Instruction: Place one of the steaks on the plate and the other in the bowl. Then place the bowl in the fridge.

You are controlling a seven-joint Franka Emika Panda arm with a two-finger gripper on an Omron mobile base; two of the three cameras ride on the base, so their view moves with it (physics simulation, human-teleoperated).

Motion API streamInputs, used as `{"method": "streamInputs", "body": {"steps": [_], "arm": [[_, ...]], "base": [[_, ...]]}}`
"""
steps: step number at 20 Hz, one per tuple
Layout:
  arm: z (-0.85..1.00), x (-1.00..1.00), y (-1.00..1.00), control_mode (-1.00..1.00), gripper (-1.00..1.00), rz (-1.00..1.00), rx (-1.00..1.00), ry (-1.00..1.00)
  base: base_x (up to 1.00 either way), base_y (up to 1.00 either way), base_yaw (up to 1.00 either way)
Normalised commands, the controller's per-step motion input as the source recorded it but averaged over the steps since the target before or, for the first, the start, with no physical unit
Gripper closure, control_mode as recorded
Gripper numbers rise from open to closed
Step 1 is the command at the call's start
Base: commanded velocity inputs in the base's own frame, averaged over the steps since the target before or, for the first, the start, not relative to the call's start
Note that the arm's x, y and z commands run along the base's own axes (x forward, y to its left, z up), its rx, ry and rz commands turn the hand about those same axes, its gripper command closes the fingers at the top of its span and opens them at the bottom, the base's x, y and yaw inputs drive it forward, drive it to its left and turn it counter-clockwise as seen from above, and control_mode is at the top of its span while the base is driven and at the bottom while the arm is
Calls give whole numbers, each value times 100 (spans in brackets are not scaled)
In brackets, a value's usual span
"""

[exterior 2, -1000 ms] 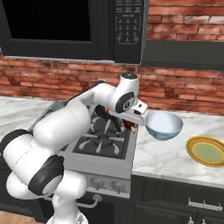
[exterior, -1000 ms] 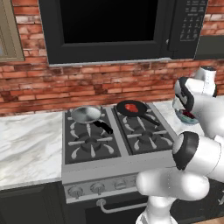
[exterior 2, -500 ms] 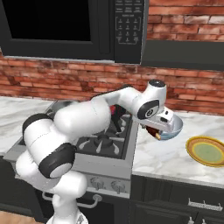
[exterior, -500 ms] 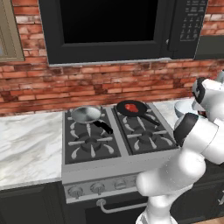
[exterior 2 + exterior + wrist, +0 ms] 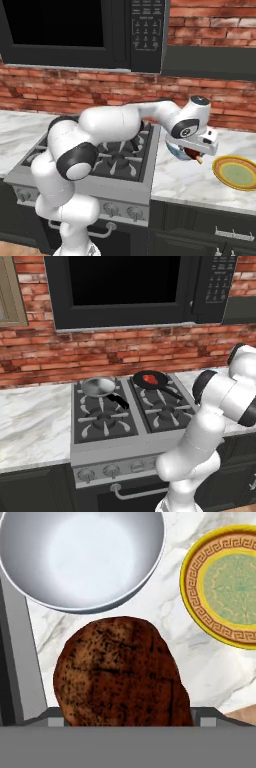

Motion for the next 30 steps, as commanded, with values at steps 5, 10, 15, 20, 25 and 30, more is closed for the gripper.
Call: {"method": "streamInputs", "body": {"steps": [5, 10, 15, 20, 25, 30], "arm": [[-2, 25, -51, -100, 100, 0, 0, 0], [-16, 4, -23, -100, 100, 0, 0, -1], [-16, 1, -13, -100, 100, 0, -1, -3], [-24, 13, -27, -100, 100, 0, 0, 0], [-33, 8, -31, -100, 100, 0, -1, 0], [-9, 15, -42, -100, 100, 0, 0, 0]], "base": [[0, 0, 0], [0, 0, 0], [0, 0, 0], [0, 0, 0], [0, 0, 0], [0, 0, 0]]}}
